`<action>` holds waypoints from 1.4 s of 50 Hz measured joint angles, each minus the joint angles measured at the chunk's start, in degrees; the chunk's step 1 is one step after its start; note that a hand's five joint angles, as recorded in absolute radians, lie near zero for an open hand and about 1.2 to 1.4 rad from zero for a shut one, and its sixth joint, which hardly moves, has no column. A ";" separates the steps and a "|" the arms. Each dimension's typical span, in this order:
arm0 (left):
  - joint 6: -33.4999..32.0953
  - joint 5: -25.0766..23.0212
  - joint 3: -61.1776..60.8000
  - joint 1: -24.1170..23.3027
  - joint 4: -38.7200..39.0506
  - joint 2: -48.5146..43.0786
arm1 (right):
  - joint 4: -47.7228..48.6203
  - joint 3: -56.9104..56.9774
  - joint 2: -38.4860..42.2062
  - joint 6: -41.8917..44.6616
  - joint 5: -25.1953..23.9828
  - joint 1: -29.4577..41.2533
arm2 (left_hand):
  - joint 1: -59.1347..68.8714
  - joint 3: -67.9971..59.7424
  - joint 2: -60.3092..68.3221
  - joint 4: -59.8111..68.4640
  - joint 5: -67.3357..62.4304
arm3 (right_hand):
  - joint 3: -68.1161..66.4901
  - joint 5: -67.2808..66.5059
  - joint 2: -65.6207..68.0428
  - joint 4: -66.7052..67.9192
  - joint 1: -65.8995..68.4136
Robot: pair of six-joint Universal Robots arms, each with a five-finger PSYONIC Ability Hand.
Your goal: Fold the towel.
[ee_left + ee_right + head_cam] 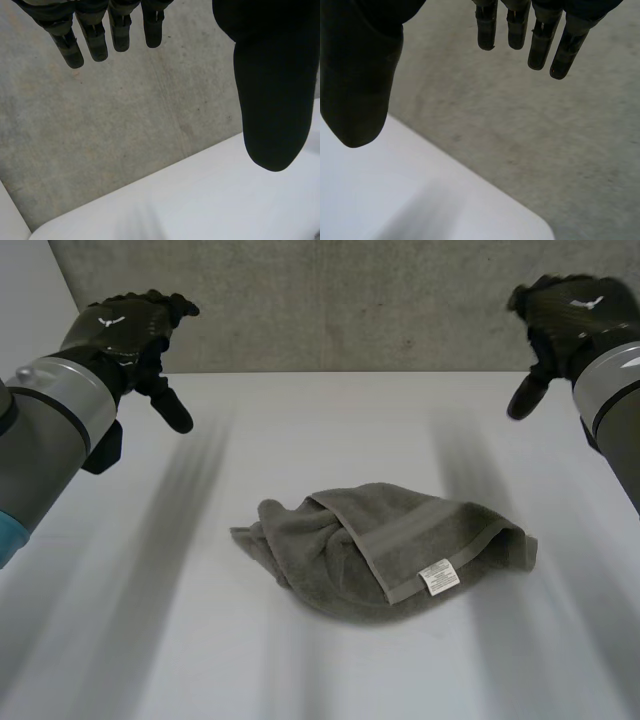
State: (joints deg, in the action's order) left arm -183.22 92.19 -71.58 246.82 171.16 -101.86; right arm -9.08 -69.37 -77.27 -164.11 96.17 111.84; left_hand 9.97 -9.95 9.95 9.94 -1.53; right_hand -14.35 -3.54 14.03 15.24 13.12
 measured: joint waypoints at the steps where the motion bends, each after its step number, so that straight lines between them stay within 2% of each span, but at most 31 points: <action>1: -0.04 -0.22 -0.13 -0.03 0.03 -0.47 | -1.66 0.08 0.26 1.18 -1.79 0.13 | 0.00 0.00 0.00 0.00 0.00 | 0.00 0.00 0.00 0.00 0.00; 6: -0.11 -2.12 -0.50 -0.14 0.15 -4.10 | -9.48 0.11 2.20 7.30 -9.55 0.78 | 0.00 0.00 0.00 0.00 0.00 | 0.00 0.00 0.00 0.00 0.00; 11: -0.04 -6.11 -0.63 -0.21 0.17 -9.71 | -13.62 -0.78 4.65 10.44 -13.44 3.31 | 0.00 0.08 -0.02 -0.04 0.00 | 0.00 0.00 0.00 0.00 0.00; 14: 0.01 -8.65 -0.66 -0.25 0.19 -13.05 | -13.48 -1.63 6.37 10.27 -13.95 5.32 | -0.02 0.18 -0.06 -0.13 0.00 | 0.00 0.00 0.00 0.00 0.00; 20: -0.02 -12.95 -0.57 -0.29 0.23 -19.56 | -6.68 -4.07 11.60 1.79 -11.39 9.14 | -0.02 0.18 -0.06 -0.15 0.00 | 0.00 0.00 0.00 0.00 0.00; 27: -0.38 -15.52 -0.65 -0.29 0.25 -24.37 | 3.88 -7.66 17.93 -11.87 -6.76 11.93 | 0.44 -0.50 0.48 0.44 0.00 | 0.00 0.00 0.00 0.00 0.00; 31: -0.52 -16.14 -0.83 -0.29 0.28 -26.57 | 9.14 -9.11 21.44 -15.33 -4.30 13.40 | 1.58 -1.60 1.58 1.36 -0.08 | -0.30 -0.36 0.29 0.17 0.70; 33: -0.55 -16.24 -0.91 -0.29 0.30 -27.43 | 10.87 -9.42 22.85 -15.82 -3.33 13.88 | 3.92 -3.73 3.73 3.74 -2.12 | -2.61 -3.36 2.75 1.58 3.87; 35: -0.56 -16.27 -0.99 -0.31 0.32 -28.19 | 12.28 -9.49 24.16 -16.01 -2.40 14.23 | 9.61 -8.83 9.63 8.84 -7.26 | -9.54 -11.29 9.71 8.50 11.05; 36: -0.56 -16.27 -1.02 -0.34 0.37 -28.64 | 12.88 -9.47 24.86 -16.02 -1.95 14.39 | 14.51 -14.39 14.44 14.40 -12.99 | -18.36 -18.90 18.72 16.50 19.59; 38: -0.54 -16.25 -1.04 -0.39 0.53 -29.22 | 13.61 -9.22 25.75 -15.94 -1.27 14.55 | 24.92 -24.95 25.02 25.00 -22.30 | -30.88 -31.66 31.97 29.79 32.29; 39: -0.52 -16.23 -1.05 -0.45 0.83 -29.50 | 13.89 -8.98 26.18 -15.83 -0.93 14.61 | 33.26 -32.55 33.79 32.60 -30.97 | -40.12 -41.77 43.39 39.77 43.88; 41: -0.44 -16.15 -1.04 -0.56 1.66 -29.66 | 14.15 -8.35 26.50 -15.55 -0.53 14.60 | 46.40 -47.31 47.38 47.41 -44.62 | -56.27 -58.17 57.76 56.18 58.56; 43: -0.31 -16.01 -0.92 -0.78 3.13 -29.27 | 14.27 -7.31 26.14 -15.16 -0.41 14.49 | 51.98 -52.91 53.07 53.05 -50.21 | -61.56 -62.74 61.10 61.03 62.61; 48: -0.07 -15.13 0.28 -1.78 9.47 -25.52 | 14.39 -1.57 22.13 -12.81 -0.66 13.61 | 55.90 -58.12 58.19 58.23 -54.73 | -62.02 -63.23 61.10 61.46 63.64; 53: -0.05 -11.34 3.96 -2.44 18.24 -18.51 | 15.46 7.75 15.01 -9.26 -2.57 10.58 | 56.46 -59.36 59.23 59.42 -55.95 | -62.24 -63.29 61.12 61.46 63.76; 58: -0.10 -5.29 8.54 -2.57 24.99 -12.01 | 17.24 16.22 9.92 -7.31 -8.06 7.11 | 56.46 -59.63 59.61 59.64 -57.30 | -62.31 -63.29 62.20 61.47 63.76; 60: -0.10 -2.65 10.16 -2.55 27.21 -9.29 | 16.63 19.06 8.83 -6.75 -11.63 5.71 | 56.46 -59.69 59.68 59.76 -57.42 | -62.32 -63.29 62.20 61.47 63.76; 64: -0.09 -0.46 10.00 -2.44 28.63 -6.44 | 11.97 21.20 8.62 -5.50 -16.27 3.78 | 56.46 -59.73 59.72 59.81 -57.67 | -62.32 -63.29 62.20 61.47 63.76; 70: -0.28 -0.22 2.43 -1.93 28.57 -4.94 | 1.73 19.69 10.48 -0.02 -19.87 1.78 | 56.46 -59.76 59.73 59.83 -57.75 | -62.34 -63.35 62.24 61.47 63.76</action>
State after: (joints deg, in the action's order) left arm -183.50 91.97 -69.14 244.89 199.73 -106.80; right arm -7.35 -49.68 -66.79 -164.13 76.30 113.62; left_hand 66.42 -69.71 69.68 69.77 -59.28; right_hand -76.69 -66.89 76.27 76.71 76.88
